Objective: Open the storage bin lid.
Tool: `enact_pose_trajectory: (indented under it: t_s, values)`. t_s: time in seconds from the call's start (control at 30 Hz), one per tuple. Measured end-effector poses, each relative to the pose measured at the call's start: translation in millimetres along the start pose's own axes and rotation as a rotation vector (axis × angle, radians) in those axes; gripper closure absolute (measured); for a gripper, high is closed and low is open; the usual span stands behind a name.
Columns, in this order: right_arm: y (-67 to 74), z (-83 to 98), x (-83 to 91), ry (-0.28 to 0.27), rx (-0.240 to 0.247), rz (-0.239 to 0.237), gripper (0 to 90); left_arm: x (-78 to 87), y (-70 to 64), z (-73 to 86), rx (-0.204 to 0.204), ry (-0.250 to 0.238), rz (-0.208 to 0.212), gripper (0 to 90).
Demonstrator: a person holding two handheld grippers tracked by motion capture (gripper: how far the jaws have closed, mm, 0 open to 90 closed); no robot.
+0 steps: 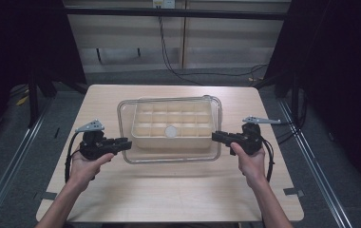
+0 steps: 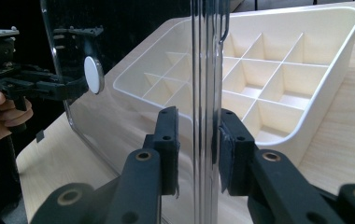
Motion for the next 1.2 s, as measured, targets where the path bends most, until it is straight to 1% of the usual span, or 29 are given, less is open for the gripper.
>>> enact_pose_trajectory:
  t_s: [0.17, 0.27, 0.47, 0.57, 0.63, 0.7, 0.83, 0.93, 1.0, 1.03, 1.2]
  values:
    - [5.8, 4.5, 5.0, -0.005, -0.004, 0.004, 72.0, 3.3, -4.4, 2.8, -0.006, 0.001, 0.003, 68.3]
    - [8.2, 8.2, 7.5, 0.001, -0.002, -0.001, 72.1, 5.7, -6.1, 3.8, -0.011, 0.006, 0.006, 68.2]
    - [13.0, 12.5, 9.4, 0.004, -0.004, -0.006, 72.2, 10.1, -9.4, 6.5, -0.009, 0.009, 0.003, 68.2]
    - [17.6, 16.6, 13.5, 0.007, -0.001, -0.014, 72.6, 11.4, -12.0, 9.5, -0.006, 0.009, 0.008, 68.2]
    - [18.4, 17.7, 14.7, 0.005, -0.007, -0.014, 72.7, 11.5, -12.5, 10.5, -0.010, 0.013, 0.007, 68.1]
    - [18.9, 20.7, 16.5, 0.007, -0.008, -0.017, 72.7, 11.1, -14.4, 12.4, -0.007, 0.016, 0.013, 68.0]
    - [19.3, 26.6, 19.2, 0.012, -0.022, -0.018, 72.7, 11.1, -17.8, 16.2, -0.006, 0.026, 0.011, 68.0]
    - [19.5, 28.6, 20.3, 0.014, -0.022, -0.018, 72.7, 11.1, -20.7, 19.7, -0.001, 0.021, 0.003, 68.0]
    - [20.5, 30.1, 21.2, 0.015, -0.026, -0.016, 72.5, 10.9, -21.9, 22.1, 0.007, 0.028, 0.007, 68.0]
    - [20.7, 31.2, 22.4, 0.016, -0.027, -0.013, 72.5, 10.9, -23.0, 24.9, 0.003, 0.035, 0.013, 68.1]
    - [22.5, 34.5, 24.2, 0.021, -0.024, -0.016, 72.5, 12.9, -25.5, 29.8, -0.002, 0.049, 0.014, 68.2]
Point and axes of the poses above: each handheld gripper's, and its own axes: x roughly backward along the jaws, z roughly out of its underside, y roughly to its left, the point moved 2 cm from there along -x, roughly forward along the jaws, and after that the axes turned 4 degrees about x, right-handed, at the moved point
